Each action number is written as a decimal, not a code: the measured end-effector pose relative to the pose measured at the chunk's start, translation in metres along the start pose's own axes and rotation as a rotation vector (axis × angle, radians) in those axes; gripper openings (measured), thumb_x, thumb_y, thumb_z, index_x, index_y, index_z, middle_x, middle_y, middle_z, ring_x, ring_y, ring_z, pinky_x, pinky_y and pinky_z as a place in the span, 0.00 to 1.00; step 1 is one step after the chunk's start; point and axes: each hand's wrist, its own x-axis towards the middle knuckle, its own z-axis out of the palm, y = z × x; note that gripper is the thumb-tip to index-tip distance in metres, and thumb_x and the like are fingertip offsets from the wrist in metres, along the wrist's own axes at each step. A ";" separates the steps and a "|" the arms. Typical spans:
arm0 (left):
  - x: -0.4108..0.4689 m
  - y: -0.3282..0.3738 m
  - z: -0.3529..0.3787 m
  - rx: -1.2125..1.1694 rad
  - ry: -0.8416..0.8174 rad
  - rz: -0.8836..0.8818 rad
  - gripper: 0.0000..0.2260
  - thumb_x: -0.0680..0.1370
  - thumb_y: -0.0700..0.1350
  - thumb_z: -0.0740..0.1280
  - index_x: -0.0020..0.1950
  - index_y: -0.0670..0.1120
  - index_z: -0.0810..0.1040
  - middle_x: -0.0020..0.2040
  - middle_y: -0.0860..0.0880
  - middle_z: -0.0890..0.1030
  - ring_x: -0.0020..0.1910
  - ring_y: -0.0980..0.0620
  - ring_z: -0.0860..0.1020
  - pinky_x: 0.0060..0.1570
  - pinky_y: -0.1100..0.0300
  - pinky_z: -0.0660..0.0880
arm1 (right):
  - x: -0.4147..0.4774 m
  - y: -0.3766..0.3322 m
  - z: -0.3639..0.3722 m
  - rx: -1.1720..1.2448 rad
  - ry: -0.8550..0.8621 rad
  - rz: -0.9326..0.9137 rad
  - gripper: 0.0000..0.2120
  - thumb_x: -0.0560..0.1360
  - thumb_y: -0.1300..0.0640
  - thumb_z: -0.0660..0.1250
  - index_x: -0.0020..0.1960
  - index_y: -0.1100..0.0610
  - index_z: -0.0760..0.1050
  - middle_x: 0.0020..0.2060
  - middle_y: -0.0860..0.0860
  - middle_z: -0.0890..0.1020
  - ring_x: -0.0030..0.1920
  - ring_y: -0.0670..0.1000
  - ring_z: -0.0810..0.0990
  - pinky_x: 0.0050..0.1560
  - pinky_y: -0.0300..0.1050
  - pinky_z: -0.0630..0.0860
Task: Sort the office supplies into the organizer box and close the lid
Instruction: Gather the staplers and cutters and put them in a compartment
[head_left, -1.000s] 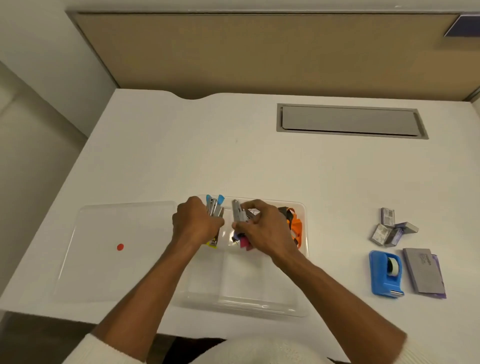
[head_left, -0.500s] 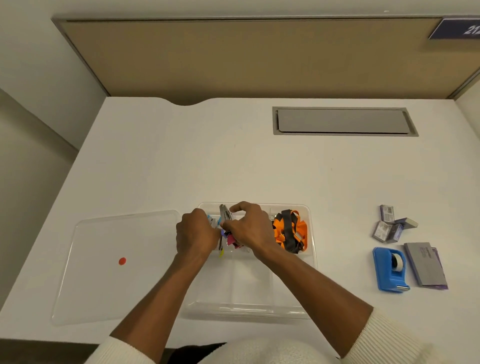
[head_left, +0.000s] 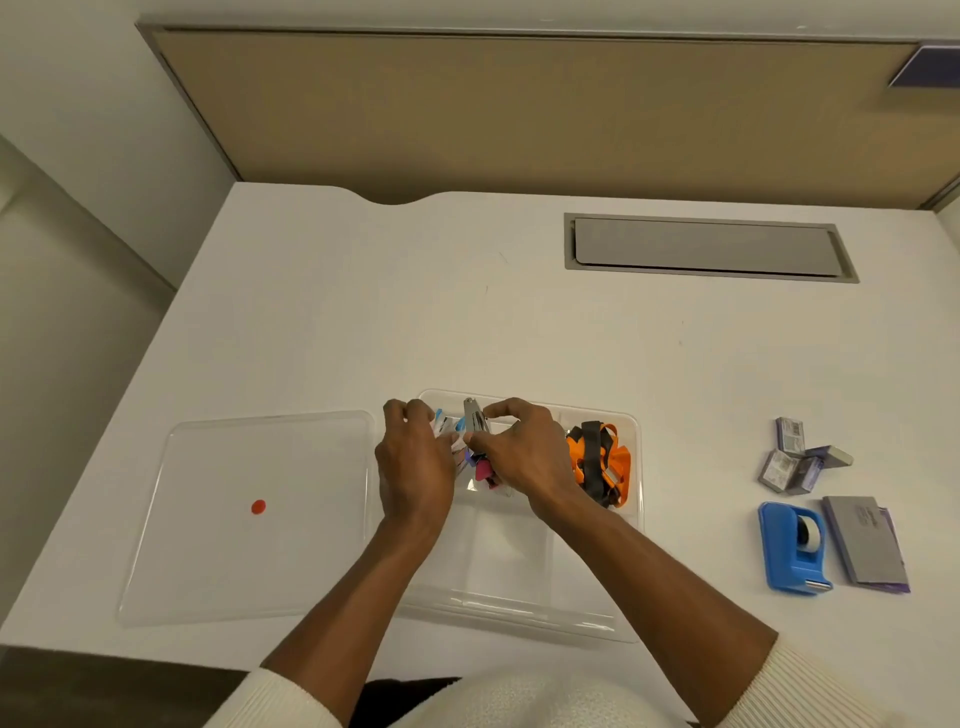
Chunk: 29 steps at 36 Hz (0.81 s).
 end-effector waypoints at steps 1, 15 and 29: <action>-0.001 0.002 0.002 -0.011 -0.001 0.010 0.12 0.77 0.41 0.77 0.57 0.40 0.79 0.59 0.43 0.76 0.44 0.42 0.83 0.40 0.59 0.70 | 0.000 0.000 -0.001 0.002 0.004 0.000 0.15 0.71 0.47 0.76 0.56 0.47 0.80 0.29 0.49 0.86 0.26 0.47 0.85 0.36 0.44 0.83; -0.004 -0.004 -0.002 0.274 -0.063 0.096 0.17 0.84 0.56 0.64 0.52 0.45 0.85 0.51 0.45 0.81 0.53 0.46 0.79 0.38 0.55 0.74 | -0.003 0.006 -0.002 -0.029 0.011 -0.026 0.19 0.73 0.44 0.76 0.61 0.50 0.79 0.30 0.40 0.78 0.26 0.43 0.80 0.28 0.32 0.74; 0.018 0.000 -0.023 -0.070 -0.305 -0.220 0.12 0.71 0.51 0.78 0.37 0.42 0.87 0.35 0.45 0.87 0.40 0.45 0.87 0.47 0.49 0.84 | -0.001 0.010 -0.004 0.014 -0.003 -0.014 0.17 0.71 0.51 0.77 0.58 0.50 0.80 0.33 0.50 0.86 0.26 0.46 0.84 0.21 0.32 0.72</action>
